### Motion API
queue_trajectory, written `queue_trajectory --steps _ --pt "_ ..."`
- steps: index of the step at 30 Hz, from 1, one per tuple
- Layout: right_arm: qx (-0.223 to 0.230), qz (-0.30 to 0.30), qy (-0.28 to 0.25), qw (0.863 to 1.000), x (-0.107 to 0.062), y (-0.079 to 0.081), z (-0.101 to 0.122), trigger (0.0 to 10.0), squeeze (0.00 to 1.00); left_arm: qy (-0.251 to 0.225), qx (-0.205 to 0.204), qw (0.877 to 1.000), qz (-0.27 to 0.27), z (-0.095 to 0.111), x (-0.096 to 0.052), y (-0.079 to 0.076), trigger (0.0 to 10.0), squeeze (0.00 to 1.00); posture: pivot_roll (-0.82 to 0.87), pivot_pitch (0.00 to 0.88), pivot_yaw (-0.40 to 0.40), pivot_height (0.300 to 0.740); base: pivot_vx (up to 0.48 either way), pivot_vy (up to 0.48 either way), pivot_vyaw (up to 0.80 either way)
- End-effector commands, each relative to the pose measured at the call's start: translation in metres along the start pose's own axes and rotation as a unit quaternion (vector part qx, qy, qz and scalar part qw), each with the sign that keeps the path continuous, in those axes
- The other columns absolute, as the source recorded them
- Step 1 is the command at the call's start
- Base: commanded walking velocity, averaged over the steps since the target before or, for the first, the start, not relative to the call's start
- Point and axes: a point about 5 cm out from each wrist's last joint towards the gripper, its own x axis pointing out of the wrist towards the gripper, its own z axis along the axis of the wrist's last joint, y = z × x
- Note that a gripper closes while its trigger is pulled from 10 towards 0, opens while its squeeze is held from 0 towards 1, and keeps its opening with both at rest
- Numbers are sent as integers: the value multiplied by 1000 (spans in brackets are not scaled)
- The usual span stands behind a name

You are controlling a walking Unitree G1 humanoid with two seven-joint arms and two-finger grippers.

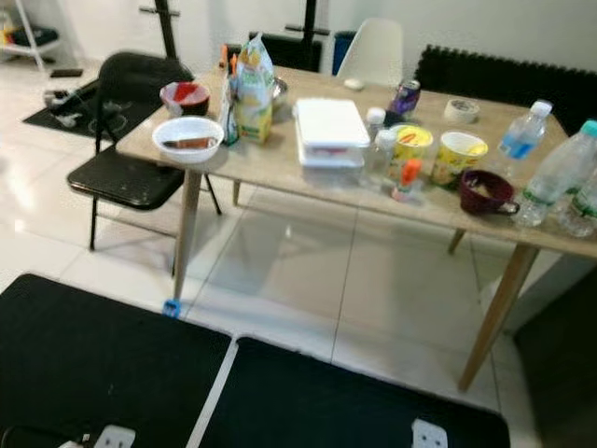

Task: Restocking fridge

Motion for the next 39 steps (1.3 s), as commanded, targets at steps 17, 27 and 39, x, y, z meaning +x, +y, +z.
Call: queue_trajectory --steps 17,27,39 --pt "-4 -5 18 1000 -2 -4 -11 10000 0 -4 0 1000 -7 -1 0 -3 10000 0 -11 76 -1 740 0 0 -234" --pt "-4 -3 19 1000 -1 -1 -11 10000 0 -5 14 1000 -9 -1 0 -2 10000 0 -12 76 4 740 0 0 -800" --pt "-1 -5 21 1000 -2 -2 -13 10000 0 -9 46 999 -10 1 0 -4 10000 0 -10 74 9 740 0 0 -800"
